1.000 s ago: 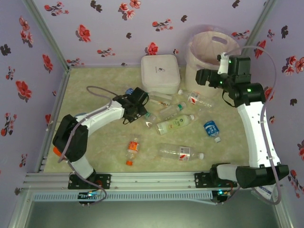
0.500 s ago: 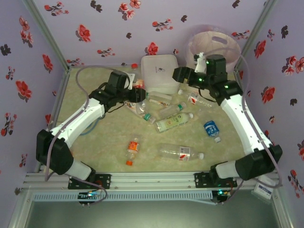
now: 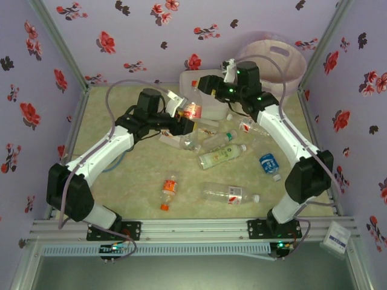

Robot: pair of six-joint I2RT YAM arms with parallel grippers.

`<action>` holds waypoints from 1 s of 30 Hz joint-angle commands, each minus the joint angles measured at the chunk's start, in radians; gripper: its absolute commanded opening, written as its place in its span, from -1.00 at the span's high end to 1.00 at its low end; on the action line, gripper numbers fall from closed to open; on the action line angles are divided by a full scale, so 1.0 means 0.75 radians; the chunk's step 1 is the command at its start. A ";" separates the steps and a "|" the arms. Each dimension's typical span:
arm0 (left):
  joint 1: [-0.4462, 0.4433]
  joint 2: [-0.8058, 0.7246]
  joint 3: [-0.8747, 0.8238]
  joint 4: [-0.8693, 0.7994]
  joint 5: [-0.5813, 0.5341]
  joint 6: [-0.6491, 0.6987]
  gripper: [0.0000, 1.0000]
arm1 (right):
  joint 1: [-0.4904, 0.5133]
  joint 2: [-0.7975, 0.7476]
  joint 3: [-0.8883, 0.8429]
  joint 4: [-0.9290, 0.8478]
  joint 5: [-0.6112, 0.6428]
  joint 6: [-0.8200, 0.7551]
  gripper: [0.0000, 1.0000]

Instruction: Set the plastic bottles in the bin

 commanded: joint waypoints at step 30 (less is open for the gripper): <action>0.009 0.101 0.089 0.020 0.080 0.041 0.50 | -0.014 0.126 0.297 -0.334 0.108 -0.188 -0.29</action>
